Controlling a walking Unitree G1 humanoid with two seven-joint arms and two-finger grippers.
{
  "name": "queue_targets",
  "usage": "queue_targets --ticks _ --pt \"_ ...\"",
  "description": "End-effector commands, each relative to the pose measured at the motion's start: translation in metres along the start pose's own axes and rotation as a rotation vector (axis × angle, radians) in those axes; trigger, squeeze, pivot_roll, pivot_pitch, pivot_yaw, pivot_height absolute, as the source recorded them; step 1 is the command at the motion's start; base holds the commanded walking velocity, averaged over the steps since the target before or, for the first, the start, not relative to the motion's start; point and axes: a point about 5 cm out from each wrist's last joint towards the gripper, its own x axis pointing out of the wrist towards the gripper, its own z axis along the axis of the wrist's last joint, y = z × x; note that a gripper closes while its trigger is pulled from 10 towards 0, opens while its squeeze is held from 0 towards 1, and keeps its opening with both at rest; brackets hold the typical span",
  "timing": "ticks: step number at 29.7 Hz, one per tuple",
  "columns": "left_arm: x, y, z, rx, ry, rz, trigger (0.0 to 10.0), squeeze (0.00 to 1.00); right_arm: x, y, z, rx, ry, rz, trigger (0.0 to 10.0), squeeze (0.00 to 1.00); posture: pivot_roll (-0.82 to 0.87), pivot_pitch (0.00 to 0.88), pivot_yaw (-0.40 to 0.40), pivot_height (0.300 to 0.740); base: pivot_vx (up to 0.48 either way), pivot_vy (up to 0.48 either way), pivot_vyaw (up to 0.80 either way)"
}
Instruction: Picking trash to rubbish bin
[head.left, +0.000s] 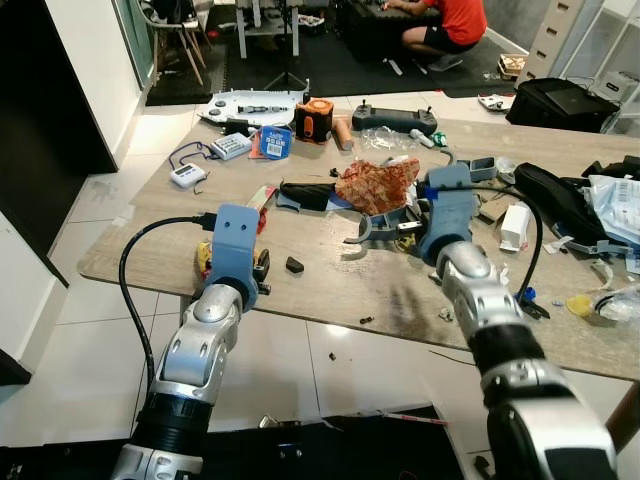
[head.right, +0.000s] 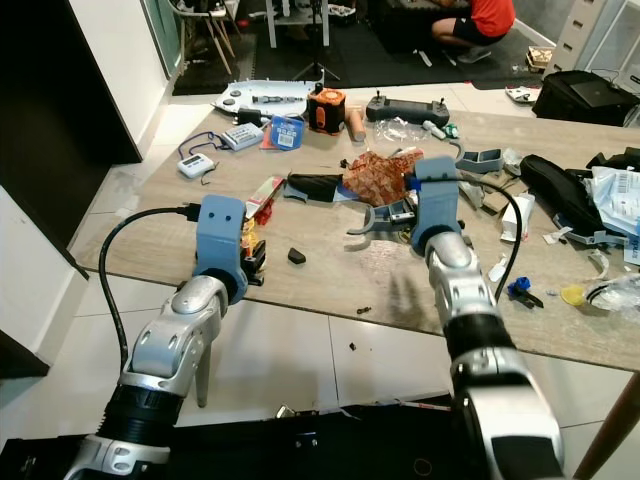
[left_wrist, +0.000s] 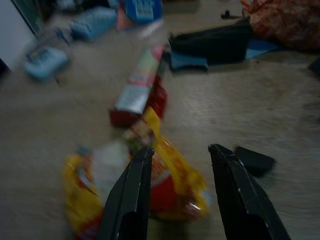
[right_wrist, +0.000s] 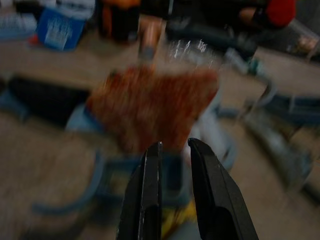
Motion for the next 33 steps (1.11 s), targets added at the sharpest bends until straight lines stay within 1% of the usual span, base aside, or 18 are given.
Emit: queue_targets --ticks 1,2,3,5,7,8,10,11,13,14,15,18,21,23,24,27,30,33 --pt "0.0 0.003 0.005 0.074 -0.029 0.0 10.0 0.0 0.002 0.0 -0.002 0.002 0.03 0.014 10.0 0.0 0.09 0.104 -0.006 0.74 0.0 0.0 0.0" --pt "0.0 0.004 0.005 0.087 -0.029 -0.004 10.0 0.0 0.004 0.0 0.001 -0.009 0.036 0.021 10.0 0.0 0.09 0.104 -0.006 0.74 0.0 0.0 0.0" --pt "0.0 0.005 0.006 0.098 -0.034 -0.023 10.0 0.0 0.006 0.0 0.003 -0.024 0.056 0.037 10.0 0.0 0.1 0.115 -0.024 0.74 0.0 0.0 0.0" --pt "-0.003 0.005 0.01 0.097 -0.061 -0.084 10.0 0.0 0.01 0.0 0.005 -0.053 0.117 0.06 10.0 0.0 0.11 0.119 -0.036 0.74 0.0 0.0 0.0" --pt "-0.006 0.001 0.017 0.088 -0.092 -0.171 10.0 0.0 0.012 -0.001 0.007 -0.037 0.163 0.077 10.0 0.0 0.12 0.131 -0.052 0.74 0.0 0.0 0.0" --pt "-0.006 0.001 0.017 0.088 -0.092 -0.171 10.0 0.0 0.012 -0.001 0.007 -0.037 0.163 0.077 10.0 0.0 0.12 0.131 -0.052 0.74 0.0 0.0 0.0" --pt "-0.006 -0.003 0.024 0.095 -0.118 -0.229 10.0 0.0 0.013 -0.001 0.012 -0.024 0.168 0.086 10.0 0.0 0.12 0.131 -0.052 0.74 0.0 0.0 0.0" --pt "-0.005 -0.008 0.028 0.122 -0.139 -0.26 10.0 0.0 0.015 -0.001 0.015 -0.005 0.161 0.084 10.0 1.0 0.13 0.135 -0.061 0.74 0.0 0.0 0.0" --pt "-0.002 -0.015 0.035 0.156 -0.17 -0.304 10.0 0.0 0.016 0.0 0.02 0.018 0.157 0.093 10.0 1.0 0.13 0.135 -0.061 0.74 0.0 0.0 0.0" --pt "-0.002 -0.015 0.035 0.156 -0.17 -0.304 10.0 0.0 0.016 0.0 0.02 0.018 0.157 0.093 10.0 1.0 0.13 0.135 -0.061 0.74 0.0 0.0 0.0" --pt "-0.001 -0.019 0.038 0.159 -0.182 -0.316 10.0 0.0 0.017 0.001 0.021 0.01 0.158 0.096 10.0 1.0 0.13 0.146 -0.07 0.74 0.0 0.0 0.0" --pt "0.0 -0.024 0.042 0.16 -0.197 -0.332 10.0 0.0 0.017 0.003 0.022 0.004 0.166 0.104 10.0 1.0 0.13 0.148 -0.066 0.74 0.0 0.0 0.0" --pt "-0.001 -0.028 0.044 0.154 -0.199 -0.363 10.0 0.0 0.017 0.003 0.017 -0.01 0.209 0.102 10.0 1.0 0.13 0.159 -0.058 0.74 0.0 0.0 0.0" --pt "-0.003 -0.029 0.044 0.154 -0.198 -0.371 10.0 0.0 0.016 0.002 0.014 -0.025 0.231 0.1 10.0 0.02 0.13 0.166 -0.056 0.74 0.0 0.0 0.0" --pt "-0.004 -0.028 0.043 0.15 -0.192 -0.383 10.0 0.0 0.015 -0.001 0.012 -0.051 0.248 0.091 10.0 0.0 0.14 0.168 -0.054 0.74 0.0 0.0 0.0" --pt "-0.006 -0.028 0.042 0.151 -0.188 -0.391 10.0 0.0 0.014 -0.004 0.01 -0.069 0.254 0.078 10.0 0.0 0.14 0.17 -0.053 0.74 0.0 0.0 0.0" --pt "-0.007 -0.027 0.041 0.156 -0.188 -0.399 10.0 0.0 0.014 -0.006 0.01 -0.069 0.245 0.063 10.0 0.0 0.15 0.174 -0.051 0.74 0.0 0.0 0.0" --pt "-0.008 -0.026 0.042 0.161 -0.191 -0.397 10.0 0.0 0.014 -0.008 0.01 -0.045 0.229 0.04 10.0 0.0 0.16 0.188 -0.055 0.74 0.0 0.0 0.0"
